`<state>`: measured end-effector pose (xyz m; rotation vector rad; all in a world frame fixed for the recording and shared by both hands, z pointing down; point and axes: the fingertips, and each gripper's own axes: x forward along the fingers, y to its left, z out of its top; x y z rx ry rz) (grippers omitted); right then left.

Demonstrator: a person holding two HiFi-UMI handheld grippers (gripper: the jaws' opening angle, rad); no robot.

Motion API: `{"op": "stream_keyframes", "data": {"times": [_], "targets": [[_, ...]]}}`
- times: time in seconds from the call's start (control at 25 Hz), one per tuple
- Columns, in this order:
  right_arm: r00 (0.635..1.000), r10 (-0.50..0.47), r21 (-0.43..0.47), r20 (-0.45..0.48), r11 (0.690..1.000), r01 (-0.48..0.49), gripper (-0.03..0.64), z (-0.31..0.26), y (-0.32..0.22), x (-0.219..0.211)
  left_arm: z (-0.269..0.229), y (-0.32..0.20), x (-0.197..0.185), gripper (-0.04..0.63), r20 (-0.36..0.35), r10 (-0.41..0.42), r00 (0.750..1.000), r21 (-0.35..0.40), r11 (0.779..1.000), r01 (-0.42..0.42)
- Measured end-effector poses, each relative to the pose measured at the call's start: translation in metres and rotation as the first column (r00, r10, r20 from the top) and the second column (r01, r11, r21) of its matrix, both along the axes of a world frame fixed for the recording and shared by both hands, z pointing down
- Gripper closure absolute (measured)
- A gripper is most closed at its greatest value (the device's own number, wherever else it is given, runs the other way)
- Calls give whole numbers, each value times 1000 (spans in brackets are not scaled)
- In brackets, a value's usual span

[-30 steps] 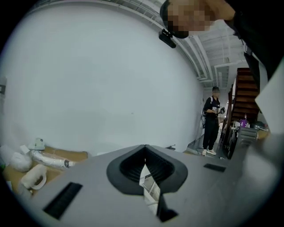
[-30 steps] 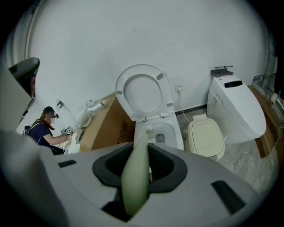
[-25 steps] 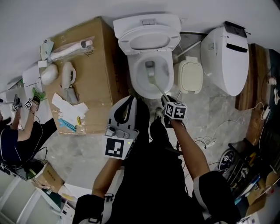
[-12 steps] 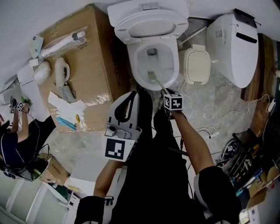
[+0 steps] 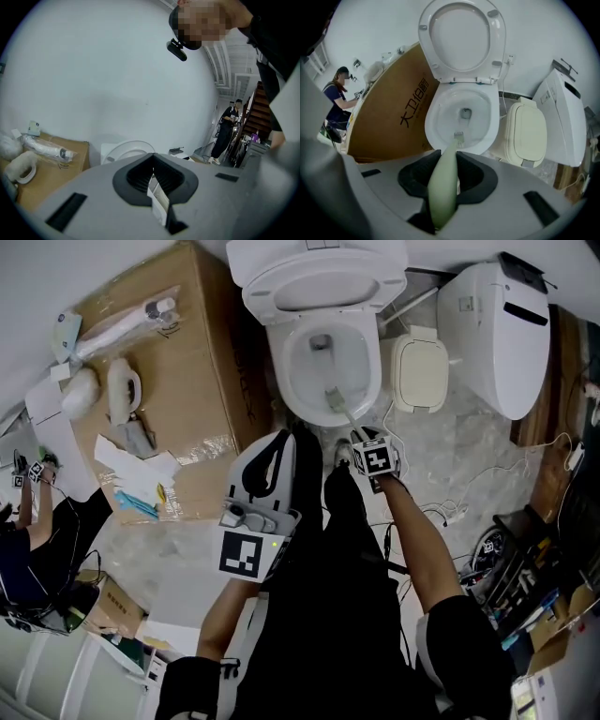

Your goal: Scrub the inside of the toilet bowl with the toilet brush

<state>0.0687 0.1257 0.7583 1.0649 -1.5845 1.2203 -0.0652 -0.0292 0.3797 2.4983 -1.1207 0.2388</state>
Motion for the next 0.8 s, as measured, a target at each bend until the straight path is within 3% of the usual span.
{"op": "stream_keyframes", "data": {"times": [0.12, 0.28, 0.4, 0.68, 0.8], "targets": [[991, -120, 4, -64, 993, 121, 503, 1, 3, 9, 4, 1, -5, 588, 6, 29, 1000, -29, 999, -29], [941, -300, -11, -153, 953, 302, 503, -1, 1, 20, 0, -7, -12, 588, -31, 46, 998, -16, 999, -46], [878, -433, -23, -203, 899, 438, 503, -1, -9, 29, -7, -16, -15, 588, -58, 36, 998, 30, 999, -34], [754, -615, -55, -231, 782, 620, 503, 0, -31, 53, -4, -15, -13, 588, -29, 9, 1000, -10, 1000, -9], [672, -698, -53, -249, 702, 710, 503, 3, -50, 66, -6, -19, -8, 587, -20, -19, 1000, -19, 1000, 19]]}}
